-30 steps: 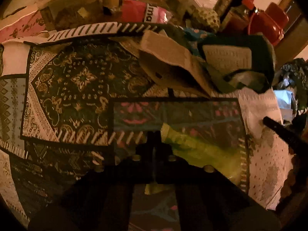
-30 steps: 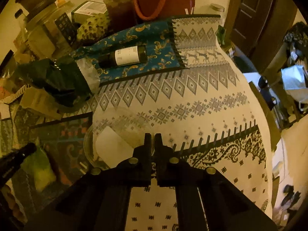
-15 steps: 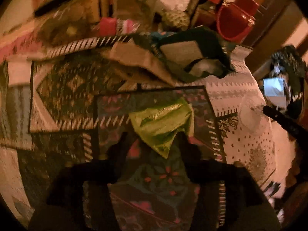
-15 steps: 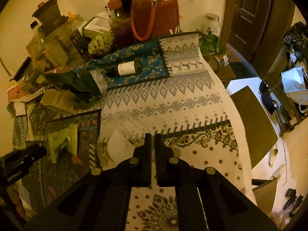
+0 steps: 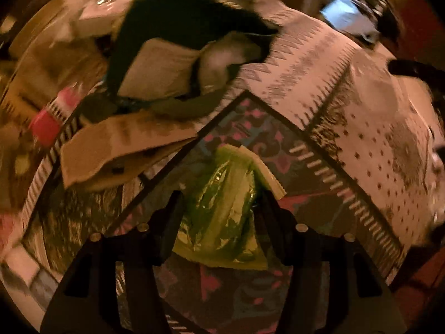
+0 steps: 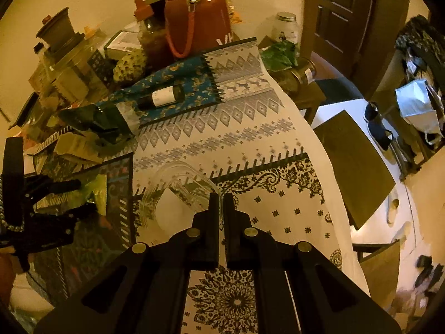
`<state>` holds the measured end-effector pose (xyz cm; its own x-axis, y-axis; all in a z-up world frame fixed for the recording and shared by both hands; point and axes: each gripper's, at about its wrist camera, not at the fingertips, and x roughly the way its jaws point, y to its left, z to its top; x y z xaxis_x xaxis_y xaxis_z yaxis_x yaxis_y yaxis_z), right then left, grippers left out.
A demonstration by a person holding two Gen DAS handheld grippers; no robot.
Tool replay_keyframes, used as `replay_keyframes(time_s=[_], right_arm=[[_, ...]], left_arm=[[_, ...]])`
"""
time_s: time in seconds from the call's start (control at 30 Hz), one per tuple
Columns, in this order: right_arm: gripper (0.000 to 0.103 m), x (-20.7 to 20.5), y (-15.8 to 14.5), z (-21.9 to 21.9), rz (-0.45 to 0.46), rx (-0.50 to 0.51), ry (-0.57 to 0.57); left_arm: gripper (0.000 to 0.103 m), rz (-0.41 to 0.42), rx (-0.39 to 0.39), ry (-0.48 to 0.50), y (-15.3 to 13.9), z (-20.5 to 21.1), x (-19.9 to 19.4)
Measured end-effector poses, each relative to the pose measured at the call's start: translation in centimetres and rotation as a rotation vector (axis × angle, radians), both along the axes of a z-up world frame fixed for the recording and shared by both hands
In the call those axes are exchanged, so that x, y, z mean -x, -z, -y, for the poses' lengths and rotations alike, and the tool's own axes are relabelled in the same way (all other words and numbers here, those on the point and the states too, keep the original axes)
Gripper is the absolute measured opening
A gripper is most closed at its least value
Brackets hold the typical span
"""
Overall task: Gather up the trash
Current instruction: 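Lift the green bag and clear tray off the table with both tools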
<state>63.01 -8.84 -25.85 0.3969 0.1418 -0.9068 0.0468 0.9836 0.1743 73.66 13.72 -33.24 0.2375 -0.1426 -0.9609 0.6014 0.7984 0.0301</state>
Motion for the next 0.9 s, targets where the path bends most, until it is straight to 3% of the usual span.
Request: replay_keyframes(time_s=[0.2, 0.37, 0.43, 0.5, 0.63, 0.9], right_arm=[[0.003, 0.0, 0.2, 0.2, 0.0, -0.006, 0.013], [0.003, -0.1, 0.1, 0.0, 0.006, -0.016, 0.004], [0.003, 0.0, -0.1, -0.1, 0.013, -0.02, -0.002], [0.003, 0.2, -0.6, 0.0, 0.024, -0.026, -0.011], [0.003, 0.9, -1.8, 0.6, 0.051, -0.039, -0.039], [0.003, 3.0, -4.6, 2.4, 0.126, -0.059, -0.145]], left_arm=[[0.061, -0.068, 0.025, 0.016, 0.6, -0.1, -0.9], [0.06, -0.039, 0.038, -0.048, 0.3, -0.2, -1.2], [0.048, -0.022, 0.055, -0.097, 0.1, -0.2, -1.0], [0.025, -0.033, 0.082, -0.153, -0.1, -0.8, -0.8], [0.018, -0.042, 0.152, -0.278, -1.1, -1.3, 0.9], [0.016, 0.099, 0.228, -0.495, -6.7, 0.1, 6.6]])
